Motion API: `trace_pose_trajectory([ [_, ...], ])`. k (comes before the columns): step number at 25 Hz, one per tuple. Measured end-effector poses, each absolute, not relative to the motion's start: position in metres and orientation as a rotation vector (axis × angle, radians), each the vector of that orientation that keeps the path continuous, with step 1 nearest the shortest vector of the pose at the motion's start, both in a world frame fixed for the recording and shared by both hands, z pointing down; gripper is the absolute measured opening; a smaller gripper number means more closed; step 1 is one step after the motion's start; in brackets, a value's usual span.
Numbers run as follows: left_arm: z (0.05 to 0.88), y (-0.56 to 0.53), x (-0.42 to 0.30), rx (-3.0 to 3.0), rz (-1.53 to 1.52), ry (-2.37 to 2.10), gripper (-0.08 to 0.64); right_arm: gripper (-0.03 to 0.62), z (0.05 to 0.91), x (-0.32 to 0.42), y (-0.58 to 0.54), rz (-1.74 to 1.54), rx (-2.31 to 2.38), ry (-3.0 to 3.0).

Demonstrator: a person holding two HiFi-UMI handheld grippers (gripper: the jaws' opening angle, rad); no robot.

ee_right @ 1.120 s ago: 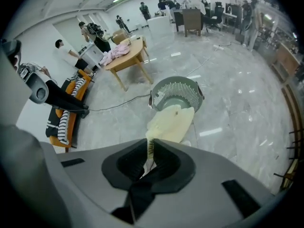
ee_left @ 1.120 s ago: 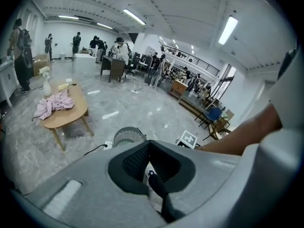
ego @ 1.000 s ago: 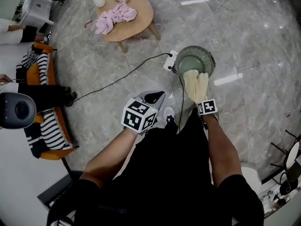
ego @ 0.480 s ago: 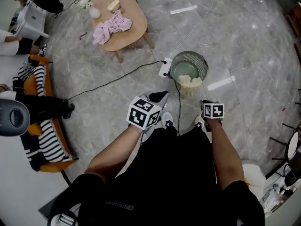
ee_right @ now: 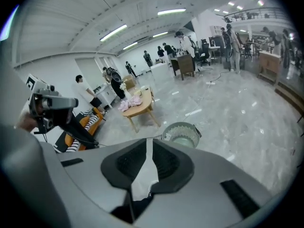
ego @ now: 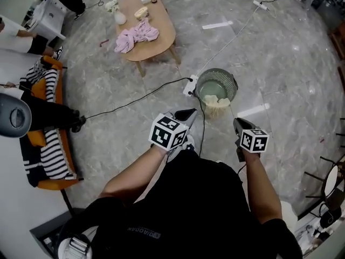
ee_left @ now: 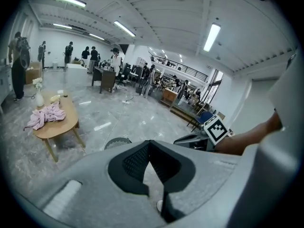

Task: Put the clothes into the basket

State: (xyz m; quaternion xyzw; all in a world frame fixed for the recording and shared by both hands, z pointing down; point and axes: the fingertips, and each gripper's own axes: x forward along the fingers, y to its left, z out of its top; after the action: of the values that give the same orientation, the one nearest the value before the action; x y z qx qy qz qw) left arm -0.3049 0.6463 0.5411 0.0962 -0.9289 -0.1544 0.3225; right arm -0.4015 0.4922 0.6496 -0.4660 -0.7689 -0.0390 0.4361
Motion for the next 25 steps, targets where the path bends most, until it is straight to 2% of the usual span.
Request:
trace_pose_trajectory([
  [10, 0.514, 0.546, -0.305, 0.235, -0.455, -2.494, 0.000, 0.020, 0.560, -0.367, 0.428, 0.105, -1.364, -1.932],
  [25, 0.512, 0.439, -0.250, 0.107, -0.465, -2.518, 0.000, 0.015, 0.530, -0.311, 0.344, 0.087, -1.582, -1.905],
])
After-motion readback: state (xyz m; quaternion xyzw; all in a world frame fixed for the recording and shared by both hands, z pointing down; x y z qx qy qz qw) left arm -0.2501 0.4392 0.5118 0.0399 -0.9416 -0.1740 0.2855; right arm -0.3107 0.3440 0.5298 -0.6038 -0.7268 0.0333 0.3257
